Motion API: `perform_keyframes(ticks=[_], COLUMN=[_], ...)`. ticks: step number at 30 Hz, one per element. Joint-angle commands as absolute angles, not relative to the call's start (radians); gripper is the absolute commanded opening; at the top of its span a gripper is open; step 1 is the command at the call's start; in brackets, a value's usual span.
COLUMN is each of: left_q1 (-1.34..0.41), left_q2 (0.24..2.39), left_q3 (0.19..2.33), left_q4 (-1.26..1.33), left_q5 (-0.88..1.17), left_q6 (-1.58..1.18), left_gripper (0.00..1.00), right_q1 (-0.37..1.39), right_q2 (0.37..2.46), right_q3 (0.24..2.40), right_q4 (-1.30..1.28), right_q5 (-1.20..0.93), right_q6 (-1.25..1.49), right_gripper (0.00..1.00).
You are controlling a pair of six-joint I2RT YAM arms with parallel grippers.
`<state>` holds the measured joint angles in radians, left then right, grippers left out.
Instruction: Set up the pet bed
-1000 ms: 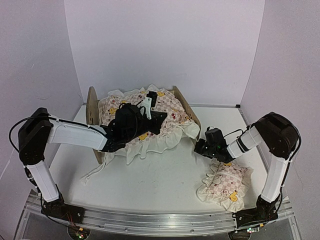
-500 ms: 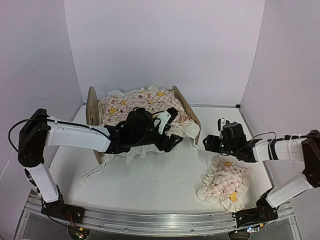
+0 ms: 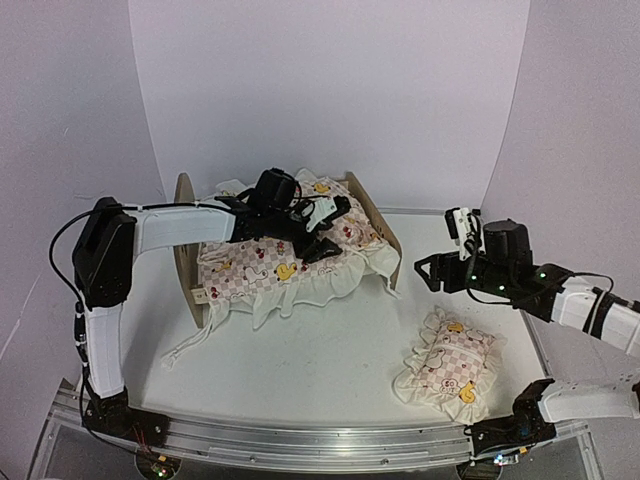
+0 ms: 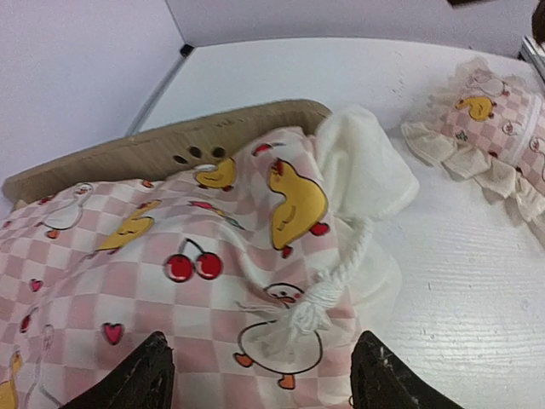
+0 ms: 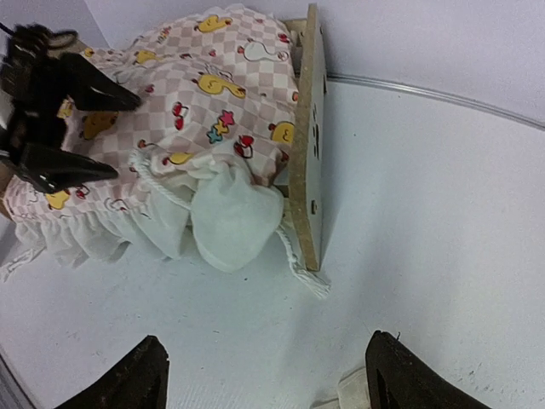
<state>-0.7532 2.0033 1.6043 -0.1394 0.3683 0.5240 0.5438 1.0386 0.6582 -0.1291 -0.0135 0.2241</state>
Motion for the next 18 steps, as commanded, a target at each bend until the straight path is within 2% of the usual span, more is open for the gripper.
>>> perform_keyframes(ticks=[1, 4, 7, 9, 12, 16, 18], left_q1=[-0.758, -0.759, -0.761, -0.765, -0.783, -0.812, -0.822], left_q2=[2.054, 2.094, 2.112, 2.086, 2.027, 1.960, 1.938], left_q3=[1.704, 1.745, 1.765, 1.741, 1.676, 1.619, 1.599], left_q4=[-0.210, -0.210, -0.210, -0.194, -0.156, -0.151, -0.151], left_q5=[0.466, 0.466, 0.425, 0.414, 0.386, 0.355, 0.361], left_q6=[0.646, 0.634, 0.605, 0.584, 0.573, 0.559, 0.545], left_gripper=[0.69, 0.58, 0.38, 0.27, 0.21, 0.18, 0.11], right_q1=[0.541, 0.541, 0.541, 0.540, 0.540, 0.541, 0.541], right_q2=[0.936, 0.901, 0.878, 0.871, 0.881, 0.913, 0.924], right_q3=[0.717, 0.737, 0.756, 0.762, 0.770, 0.779, 0.782], right_q4=[-0.199, -0.234, -0.252, -0.253, -0.253, -0.253, -0.252], right_q5=[-0.079, -0.082, -0.077, -0.066, -0.062, -0.082, -0.092], right_q6=[0.180, 0.177, 0.173, 0.166, 0.155, 0.154, 0.156], right_gripper=[0.80, 0.80, 0.78, 0.77, 0.76, 0.74, 0.72])
